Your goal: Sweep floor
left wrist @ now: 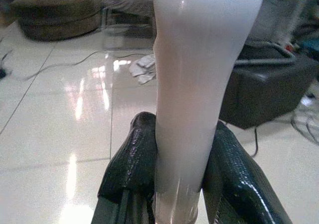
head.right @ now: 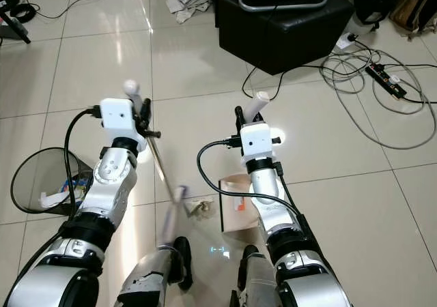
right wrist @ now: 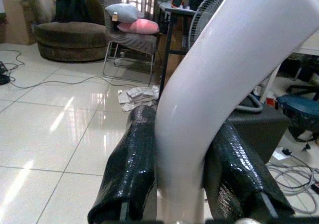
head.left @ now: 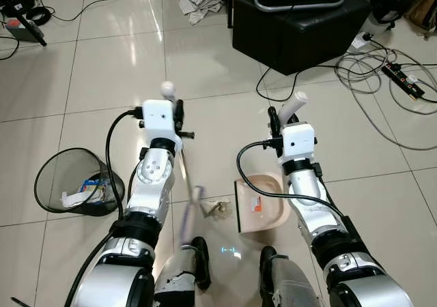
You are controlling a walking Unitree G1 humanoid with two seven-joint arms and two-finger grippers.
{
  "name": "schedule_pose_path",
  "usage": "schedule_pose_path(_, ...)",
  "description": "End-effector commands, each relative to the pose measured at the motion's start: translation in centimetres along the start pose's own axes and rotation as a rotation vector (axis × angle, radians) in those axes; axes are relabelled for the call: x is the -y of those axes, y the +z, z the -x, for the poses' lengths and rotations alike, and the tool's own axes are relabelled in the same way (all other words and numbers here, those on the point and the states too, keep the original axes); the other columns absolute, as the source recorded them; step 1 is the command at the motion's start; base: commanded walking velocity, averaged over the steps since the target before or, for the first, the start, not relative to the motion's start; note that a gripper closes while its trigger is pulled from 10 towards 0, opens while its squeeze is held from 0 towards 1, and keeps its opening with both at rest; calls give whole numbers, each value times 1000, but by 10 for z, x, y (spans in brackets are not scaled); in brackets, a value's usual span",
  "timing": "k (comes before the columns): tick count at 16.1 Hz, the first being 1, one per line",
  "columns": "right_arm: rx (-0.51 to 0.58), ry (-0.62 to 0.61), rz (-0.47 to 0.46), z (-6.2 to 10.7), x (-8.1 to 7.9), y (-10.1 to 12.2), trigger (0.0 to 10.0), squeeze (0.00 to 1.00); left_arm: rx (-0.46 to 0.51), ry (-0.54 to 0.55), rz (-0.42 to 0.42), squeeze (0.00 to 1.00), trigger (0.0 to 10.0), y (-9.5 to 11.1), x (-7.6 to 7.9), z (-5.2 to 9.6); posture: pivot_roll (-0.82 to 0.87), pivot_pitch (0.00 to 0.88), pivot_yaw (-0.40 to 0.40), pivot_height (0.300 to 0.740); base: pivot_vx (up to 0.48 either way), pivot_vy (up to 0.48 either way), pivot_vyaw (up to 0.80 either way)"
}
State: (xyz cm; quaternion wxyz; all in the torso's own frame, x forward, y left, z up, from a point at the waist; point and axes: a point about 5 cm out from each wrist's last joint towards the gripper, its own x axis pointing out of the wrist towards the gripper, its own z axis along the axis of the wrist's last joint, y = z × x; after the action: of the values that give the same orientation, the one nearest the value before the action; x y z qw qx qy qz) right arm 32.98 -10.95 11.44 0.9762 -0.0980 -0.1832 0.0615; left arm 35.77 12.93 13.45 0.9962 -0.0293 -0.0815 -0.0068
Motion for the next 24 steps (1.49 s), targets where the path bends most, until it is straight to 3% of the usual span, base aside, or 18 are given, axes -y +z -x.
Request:
schedule_pose_path(1,-31,19,-31,5,-12,-5,10000,0,-44,64,82,0,10000,-8,-4,1,130,343,80,740,0,0,0)
schedule_pose_path(2,-26,20,-42,4,-14,-4,10000,0,-42,90,116,0,10000,-5,-6,-2,125,338,80,740,0,0,0)
schedule_pose_path(3,-11,21,-68,2,-18,0,10000,0,-33,134,226,0,10000,3,-9,-10,123,328,77,740,0,0,0)
schedule_pose_path(4,-11,20,-73,2,-19,0,10000,0,-24,133,255,0,10000,6,-8,-13,121,319,77,740,0,0,0)
schedule_pose_path(9,-14,17,-85,-7,-18,3,10000,0,46,-18,261,0,10000,28,11,-23,121,290,67,740,0,0,0)
schedule_pose_path(12,-7,17,-80,-11,-15,5,10000,0,78,-130,196,0,10000,38,18,-27,119,284,68,740,0,0,0)
schedule_pose_path(14,3,-6,-70,-13,-5,5,10000,0,169,-297,25,0,10000,57,21,-30,114,265,70,740,0,0,0)
schedule_pose_path(15,11,-13,-69,-13,0,6,10000,0,202,-345,-43,0,10000,65,15,-32,110,256,73,740,0,0,0)
schedule_pose_path(18,33,-32,-75,-13,10,8,10000,0,230,-387,-130,0,10000,78,-6,-35,103,231,75,740,0,0,0)
schedule_pose_path(20,43,-52,-82,-10,17,8,10000,0,213,-374,-114,0,10000,81,-22,-37,101,215,76,740,0,0,0)
schedule_pose_path(22,65,-82,-89,-8,27,10,10000,0,157,-310,-140,0,10000,72,-47,-34,90,180,77,740,0,0,0)
schedule_pose_path(24,105,-115,-95,-10,39,21,10000,0,89,-312,-173,0,10000,49,-55,-23,71,151,73,740,0,0,0)
